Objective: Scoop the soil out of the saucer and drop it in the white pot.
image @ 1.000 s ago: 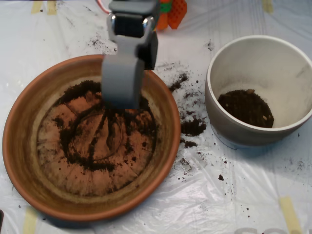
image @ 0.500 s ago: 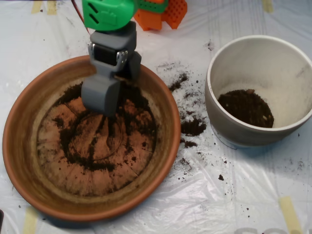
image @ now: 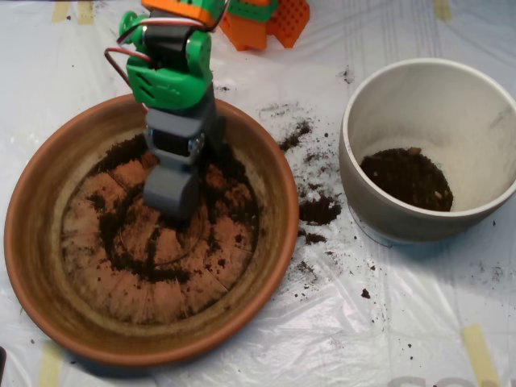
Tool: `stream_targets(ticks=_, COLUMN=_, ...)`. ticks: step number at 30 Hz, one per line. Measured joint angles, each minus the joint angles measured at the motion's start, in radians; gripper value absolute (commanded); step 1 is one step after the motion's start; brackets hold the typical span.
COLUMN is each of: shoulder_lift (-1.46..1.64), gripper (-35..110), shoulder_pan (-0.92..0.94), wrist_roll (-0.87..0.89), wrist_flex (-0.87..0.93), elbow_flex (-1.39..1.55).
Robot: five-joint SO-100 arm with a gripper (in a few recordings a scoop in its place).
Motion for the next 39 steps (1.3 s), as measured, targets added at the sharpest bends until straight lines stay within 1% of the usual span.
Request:
stream_targets(ticks=5, shoulder_lift=-0.048, gripper=18, shoulder_pan=0.005, wrist_roll=-0.034, wrist_flex=-0.015, elbow_flex=-0.054)
stream_targets(ticks=9, shoulder_lift=-0.052, gripper=5, shoulder_pan=0.005, wrist_roll=-0.048, wrist_flex=-0.043, elbow_flex=-0.069)
stream_targets(ticks=12, shoulder_lift=-0.049, gripper=6, shoulder_pan=0.014, wrist_roll=-0.052, wrist_flex=-0.054, elbow_flex=-0.063)
stream_targets(ticks=19, shoulder_lift=0.051, gripper=8, shoulder_pan=0.031, wrist_roll=-0.086, wrist_flex=-0.124, elbow_flex=0.061)
stream_targets(ticks=24, shoulder_lift=0.166, gripper=4, shoulder_pan=0.037, wrist_roll=-0.124, wrist_flex=-0.169, elbow_flex=0.187)
stream_targets(ticks=27, shoulder_lift=0.210, gripper=0, shoulder_pan=0.020, wrist_roll=-0.149, wrist_flex=-0.147, elbow_flex=0.206)
stream_targets(ticks=31, shoulder_lift=0.225, gripper=0, shoulder_pan=-0.021, wrist_roll=-0.144, wrist_flex=-0.067, elbow_flex=0.166)
stream_targets(ticks=39, shoulder_lift=0.245, gripper=-1, shoulder_pan=-0.087, wrist_roll=-0.003, wrist_flex=0.153, elbow_flex=-0.017)
